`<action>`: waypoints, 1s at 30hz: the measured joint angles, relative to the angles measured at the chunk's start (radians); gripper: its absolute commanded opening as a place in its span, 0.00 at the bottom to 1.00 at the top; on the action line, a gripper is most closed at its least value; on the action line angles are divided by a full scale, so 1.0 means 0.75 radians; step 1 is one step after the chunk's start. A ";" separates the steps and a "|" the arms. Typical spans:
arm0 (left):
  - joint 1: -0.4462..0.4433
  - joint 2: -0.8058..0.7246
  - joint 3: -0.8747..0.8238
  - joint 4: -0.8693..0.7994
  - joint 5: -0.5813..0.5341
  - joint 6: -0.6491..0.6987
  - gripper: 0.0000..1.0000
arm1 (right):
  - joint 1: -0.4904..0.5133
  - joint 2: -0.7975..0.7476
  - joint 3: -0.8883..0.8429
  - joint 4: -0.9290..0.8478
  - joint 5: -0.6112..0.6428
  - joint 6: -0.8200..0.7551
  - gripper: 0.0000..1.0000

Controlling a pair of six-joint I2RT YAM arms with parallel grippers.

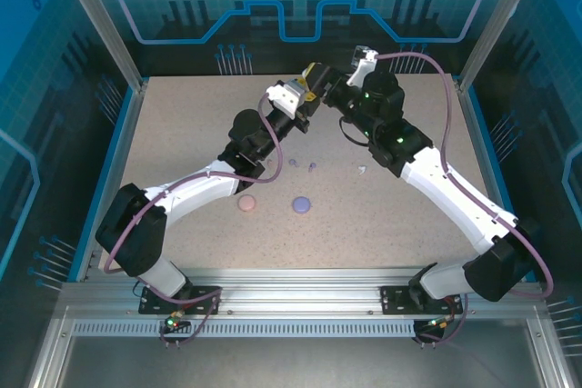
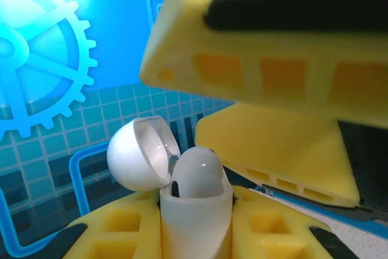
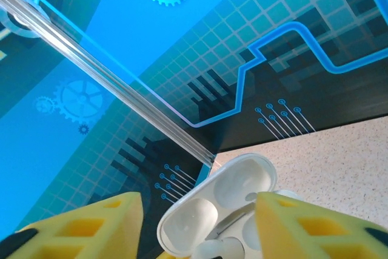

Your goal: Insert wireless bluetooth earbuds into charging case

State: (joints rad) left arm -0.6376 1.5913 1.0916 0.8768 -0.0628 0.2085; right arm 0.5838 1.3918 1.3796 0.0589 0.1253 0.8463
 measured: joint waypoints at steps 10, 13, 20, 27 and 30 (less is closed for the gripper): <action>-0.006 -0.003 -0.002 0.082 -0.016 0.001 0.00 | -0.118 -0.303 0.021 -0.341 0.010 -0.028 0.70; -0.006 -0.020 -0.016 0.085 -0.019 0.001 0.00 | -0.251 -0.449 0.021 -0.510 0.060 -0.040 0.70; -0.006 -0.090 -0.048 0.085 -0.025 0.000 0.00 | -0.398 -0.339 -0.039 -0.844 0.117 -0.072 0.68; -0.006 -0.144 -0.098 0.080 -0.025 -0.005 0.00 | -0.414 0.255 -0.019 -1.057 0.113 -0.194 0.63; -0.006 -0.173 -0.111 0.070 -0.025 -0.021 0.00 | -0.414 0.477 0.042 -1.148 0.121 -0.224 0.62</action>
State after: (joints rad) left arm -0.6418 1.4616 1.0080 0.9295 -0.0818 0.1925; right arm 0.2737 1.7496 1.4109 -0.8024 0.2161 0.6781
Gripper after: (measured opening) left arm 0.229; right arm 0.627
